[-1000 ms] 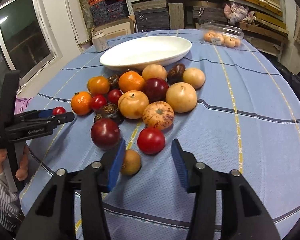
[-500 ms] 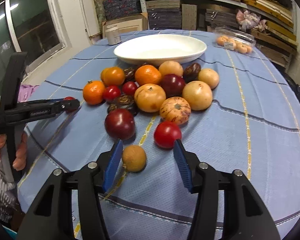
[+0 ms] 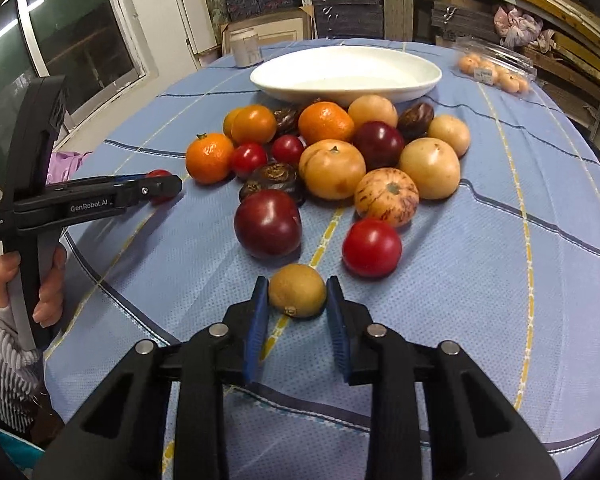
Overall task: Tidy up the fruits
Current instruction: 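Close left tool on the red tomato while right tool closes on the brown fruit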
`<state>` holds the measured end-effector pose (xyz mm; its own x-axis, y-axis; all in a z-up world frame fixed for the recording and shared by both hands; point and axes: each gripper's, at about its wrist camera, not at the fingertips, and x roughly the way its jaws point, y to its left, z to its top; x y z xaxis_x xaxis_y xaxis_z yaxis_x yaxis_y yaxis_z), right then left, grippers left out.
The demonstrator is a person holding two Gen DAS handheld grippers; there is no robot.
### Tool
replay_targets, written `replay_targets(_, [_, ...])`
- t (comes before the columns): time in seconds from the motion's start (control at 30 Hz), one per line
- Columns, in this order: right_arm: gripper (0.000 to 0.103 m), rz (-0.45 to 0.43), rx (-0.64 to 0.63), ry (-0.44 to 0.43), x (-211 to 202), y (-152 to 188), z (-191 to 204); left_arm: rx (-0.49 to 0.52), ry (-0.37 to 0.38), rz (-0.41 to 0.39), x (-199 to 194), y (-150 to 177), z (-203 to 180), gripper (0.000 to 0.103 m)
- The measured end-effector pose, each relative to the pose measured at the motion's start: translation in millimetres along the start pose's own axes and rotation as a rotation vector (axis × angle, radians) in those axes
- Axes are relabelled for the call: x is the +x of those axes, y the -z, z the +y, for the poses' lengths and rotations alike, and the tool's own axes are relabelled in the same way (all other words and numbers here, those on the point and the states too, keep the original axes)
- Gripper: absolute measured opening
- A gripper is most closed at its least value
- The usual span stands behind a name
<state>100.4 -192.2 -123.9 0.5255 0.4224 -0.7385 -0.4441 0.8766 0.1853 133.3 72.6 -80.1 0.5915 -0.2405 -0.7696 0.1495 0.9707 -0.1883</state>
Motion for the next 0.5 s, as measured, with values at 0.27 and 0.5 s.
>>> replay_targets(0.27, [0.028, -0.059, 0.030, -0.065, -24.2, -24.6, -10.3, 0.023, 0.026, -0.060, -19.5, -12.9, -10.6, 0.031])
replay_targets(0.5, [0.029, -0.210, -0.004, 0.006, -37.0, -133.5, -21.1, 0.042, -0.022, -0.111, -7.3, -107.5, -33.6, 0.031])
